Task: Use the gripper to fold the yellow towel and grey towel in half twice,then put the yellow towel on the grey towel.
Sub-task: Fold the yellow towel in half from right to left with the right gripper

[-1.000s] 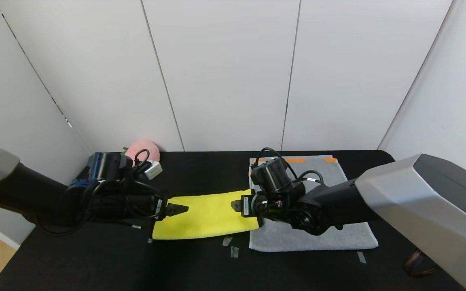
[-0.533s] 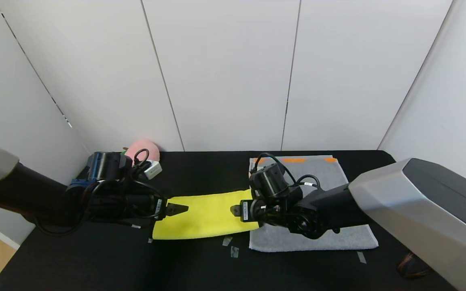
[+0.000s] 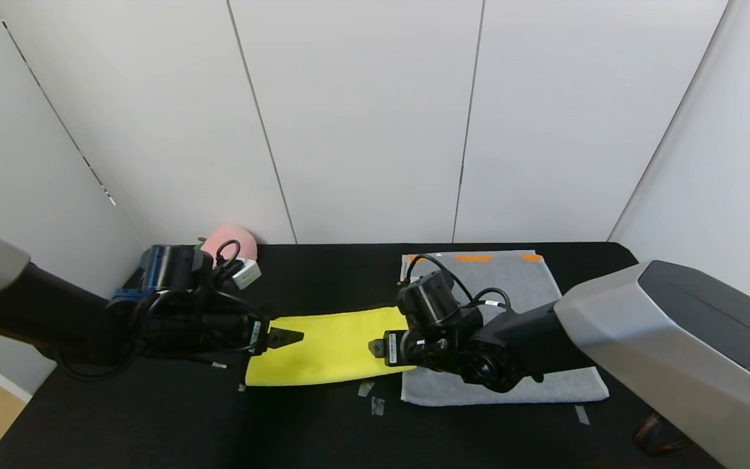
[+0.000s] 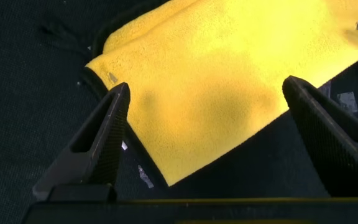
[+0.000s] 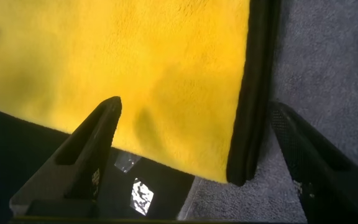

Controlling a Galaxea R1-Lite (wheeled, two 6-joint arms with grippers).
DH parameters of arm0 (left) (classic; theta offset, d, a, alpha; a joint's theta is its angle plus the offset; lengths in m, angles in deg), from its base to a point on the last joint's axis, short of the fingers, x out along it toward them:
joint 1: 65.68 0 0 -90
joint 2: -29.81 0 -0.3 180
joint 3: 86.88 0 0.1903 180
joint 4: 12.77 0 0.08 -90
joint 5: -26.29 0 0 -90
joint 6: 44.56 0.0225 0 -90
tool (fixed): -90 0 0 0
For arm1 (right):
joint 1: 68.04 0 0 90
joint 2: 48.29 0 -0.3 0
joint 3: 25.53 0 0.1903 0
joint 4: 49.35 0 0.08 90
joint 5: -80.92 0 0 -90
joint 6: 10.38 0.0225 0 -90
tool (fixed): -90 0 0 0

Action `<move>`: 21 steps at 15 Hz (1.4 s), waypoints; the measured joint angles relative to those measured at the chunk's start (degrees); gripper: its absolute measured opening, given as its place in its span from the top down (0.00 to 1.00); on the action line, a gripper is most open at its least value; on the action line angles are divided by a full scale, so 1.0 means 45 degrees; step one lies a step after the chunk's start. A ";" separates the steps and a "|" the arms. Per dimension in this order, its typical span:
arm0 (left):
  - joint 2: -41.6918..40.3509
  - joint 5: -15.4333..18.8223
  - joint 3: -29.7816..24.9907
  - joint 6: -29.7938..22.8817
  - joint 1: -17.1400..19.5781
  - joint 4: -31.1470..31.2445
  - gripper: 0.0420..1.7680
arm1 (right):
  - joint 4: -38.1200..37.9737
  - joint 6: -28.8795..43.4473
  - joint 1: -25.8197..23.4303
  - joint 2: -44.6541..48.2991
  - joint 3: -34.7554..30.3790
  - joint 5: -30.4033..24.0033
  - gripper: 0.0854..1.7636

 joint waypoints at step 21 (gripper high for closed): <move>-0.0019 -0.0008 -0.0005 0.0038 -0.0005 0.0000 0.03 | -0.0152 0.0011 0.0049 -0.0060 -0.0092 -0.0024 0.96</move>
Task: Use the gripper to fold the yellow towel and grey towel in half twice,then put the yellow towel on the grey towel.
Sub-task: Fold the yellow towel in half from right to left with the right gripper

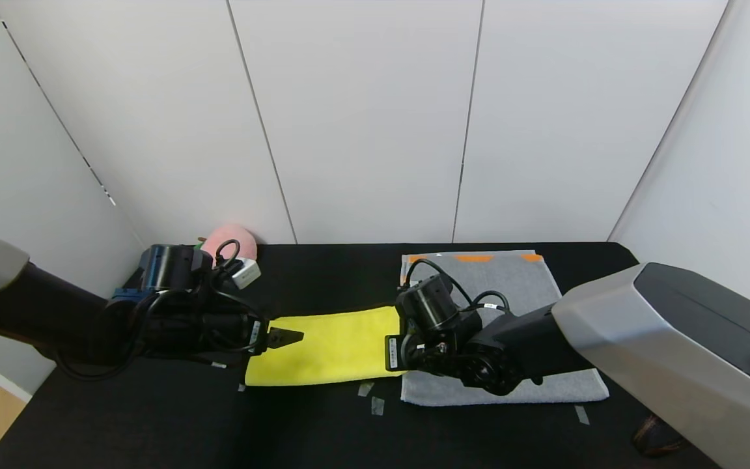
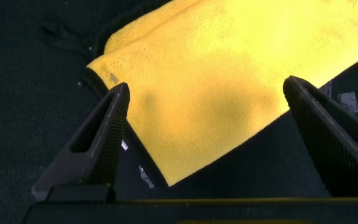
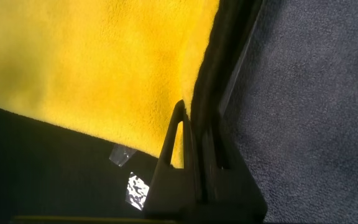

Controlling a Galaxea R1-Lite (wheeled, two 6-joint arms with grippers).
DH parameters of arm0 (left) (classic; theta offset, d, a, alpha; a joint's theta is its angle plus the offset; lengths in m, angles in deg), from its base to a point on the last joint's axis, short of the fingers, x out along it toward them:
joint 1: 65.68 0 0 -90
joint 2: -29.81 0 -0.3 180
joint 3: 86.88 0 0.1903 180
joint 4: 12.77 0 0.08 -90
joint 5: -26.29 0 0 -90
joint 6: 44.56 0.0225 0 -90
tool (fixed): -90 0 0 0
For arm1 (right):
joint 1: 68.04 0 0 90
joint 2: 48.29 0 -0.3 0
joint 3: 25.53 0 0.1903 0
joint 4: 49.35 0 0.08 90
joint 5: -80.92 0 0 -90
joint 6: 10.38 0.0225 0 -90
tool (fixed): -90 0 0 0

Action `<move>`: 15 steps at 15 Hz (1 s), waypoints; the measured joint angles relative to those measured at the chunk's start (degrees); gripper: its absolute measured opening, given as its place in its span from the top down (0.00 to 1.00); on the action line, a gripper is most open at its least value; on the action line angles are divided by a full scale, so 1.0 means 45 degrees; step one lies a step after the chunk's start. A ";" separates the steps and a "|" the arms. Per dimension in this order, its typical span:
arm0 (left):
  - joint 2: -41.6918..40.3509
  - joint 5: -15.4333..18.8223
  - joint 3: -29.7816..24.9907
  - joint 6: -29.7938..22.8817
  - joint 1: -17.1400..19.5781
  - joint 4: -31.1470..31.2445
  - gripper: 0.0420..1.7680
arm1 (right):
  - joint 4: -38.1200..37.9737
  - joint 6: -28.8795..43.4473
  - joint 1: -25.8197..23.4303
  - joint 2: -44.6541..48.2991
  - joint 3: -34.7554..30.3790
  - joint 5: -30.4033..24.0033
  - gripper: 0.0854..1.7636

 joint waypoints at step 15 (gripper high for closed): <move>0.0000 0.0008 0.0005 0.0000 0.0014 0.0005 0.03 | 0.0011 -0.0011 -0.1420 0.1463 0.0114 -0.0033 0.96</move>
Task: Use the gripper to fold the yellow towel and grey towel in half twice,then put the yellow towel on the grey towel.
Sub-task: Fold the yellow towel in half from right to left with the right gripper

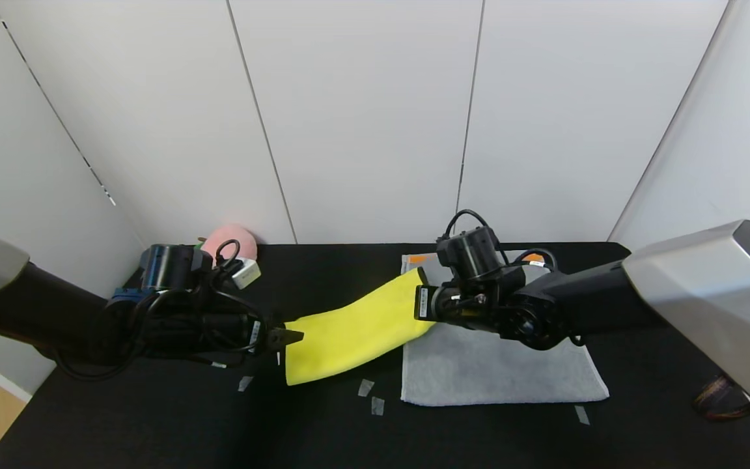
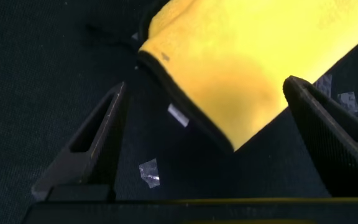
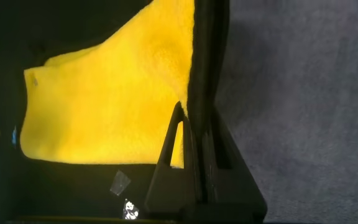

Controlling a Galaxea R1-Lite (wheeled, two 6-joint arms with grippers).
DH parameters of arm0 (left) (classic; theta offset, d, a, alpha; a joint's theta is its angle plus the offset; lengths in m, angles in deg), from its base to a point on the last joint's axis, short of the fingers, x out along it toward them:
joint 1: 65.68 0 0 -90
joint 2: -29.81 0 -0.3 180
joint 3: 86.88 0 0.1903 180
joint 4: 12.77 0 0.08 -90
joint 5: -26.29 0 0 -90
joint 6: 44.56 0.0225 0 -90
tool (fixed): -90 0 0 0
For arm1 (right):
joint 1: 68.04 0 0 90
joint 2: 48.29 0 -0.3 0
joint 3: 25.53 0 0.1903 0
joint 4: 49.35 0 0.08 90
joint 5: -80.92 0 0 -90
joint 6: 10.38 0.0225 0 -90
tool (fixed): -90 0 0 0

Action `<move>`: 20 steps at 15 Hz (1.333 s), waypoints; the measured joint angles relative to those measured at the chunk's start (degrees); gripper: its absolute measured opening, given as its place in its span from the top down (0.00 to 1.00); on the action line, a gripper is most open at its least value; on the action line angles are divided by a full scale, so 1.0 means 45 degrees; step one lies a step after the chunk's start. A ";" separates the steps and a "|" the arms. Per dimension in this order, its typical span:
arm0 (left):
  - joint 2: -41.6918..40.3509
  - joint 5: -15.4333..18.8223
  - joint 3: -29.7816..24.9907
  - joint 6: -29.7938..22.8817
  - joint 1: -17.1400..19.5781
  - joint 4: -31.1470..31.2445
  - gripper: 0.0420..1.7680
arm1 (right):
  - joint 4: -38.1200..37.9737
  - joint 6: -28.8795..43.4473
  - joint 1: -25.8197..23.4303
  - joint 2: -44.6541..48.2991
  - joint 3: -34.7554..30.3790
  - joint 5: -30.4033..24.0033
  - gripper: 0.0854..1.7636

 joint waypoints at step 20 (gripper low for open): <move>-0.0179 -0.0092 -0.0138 0.0000 0.0005 -0.0425 0.03 | 0.0127 0.0176 0.1029 0.0076 0.0344 -0.0060 0.96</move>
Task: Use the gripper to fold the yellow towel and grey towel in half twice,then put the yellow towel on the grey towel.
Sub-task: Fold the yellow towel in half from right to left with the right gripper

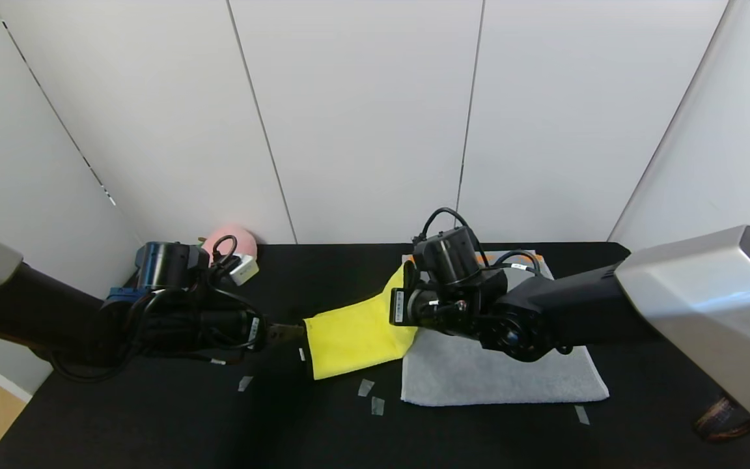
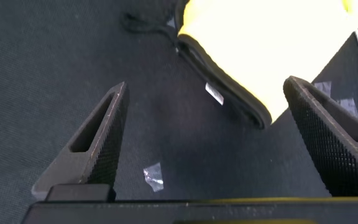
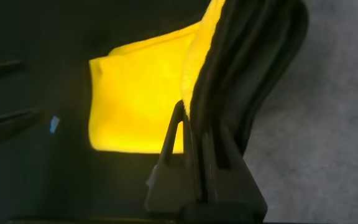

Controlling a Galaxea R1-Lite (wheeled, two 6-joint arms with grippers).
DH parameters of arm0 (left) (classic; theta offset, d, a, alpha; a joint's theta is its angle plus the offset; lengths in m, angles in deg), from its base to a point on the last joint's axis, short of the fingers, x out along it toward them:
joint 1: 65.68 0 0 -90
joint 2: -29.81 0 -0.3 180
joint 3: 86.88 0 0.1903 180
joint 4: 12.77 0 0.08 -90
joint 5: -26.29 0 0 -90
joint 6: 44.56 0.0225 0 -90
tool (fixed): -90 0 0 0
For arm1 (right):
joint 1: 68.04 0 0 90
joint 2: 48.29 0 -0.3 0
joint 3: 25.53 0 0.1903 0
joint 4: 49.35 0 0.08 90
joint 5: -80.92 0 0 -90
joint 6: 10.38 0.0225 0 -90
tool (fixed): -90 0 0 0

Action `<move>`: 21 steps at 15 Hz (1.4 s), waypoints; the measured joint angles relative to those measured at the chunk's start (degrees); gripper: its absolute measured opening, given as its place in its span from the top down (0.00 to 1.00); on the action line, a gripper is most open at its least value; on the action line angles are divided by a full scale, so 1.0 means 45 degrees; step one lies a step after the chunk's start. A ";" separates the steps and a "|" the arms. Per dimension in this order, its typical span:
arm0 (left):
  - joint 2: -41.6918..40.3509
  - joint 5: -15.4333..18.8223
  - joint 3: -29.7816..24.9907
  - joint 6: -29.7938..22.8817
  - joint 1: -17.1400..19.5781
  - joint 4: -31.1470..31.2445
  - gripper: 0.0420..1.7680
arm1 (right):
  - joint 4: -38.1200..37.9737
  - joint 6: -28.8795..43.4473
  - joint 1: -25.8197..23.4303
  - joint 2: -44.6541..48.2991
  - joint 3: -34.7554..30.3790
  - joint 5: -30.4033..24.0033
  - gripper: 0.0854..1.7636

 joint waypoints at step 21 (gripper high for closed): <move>-0.0030 -0.0098 -0.0043 0.0016 -0.0019 -0.0046 0.03 | -0.1032 -0.0498 0.2351 -0.2579 0.2641 0.0111 0.96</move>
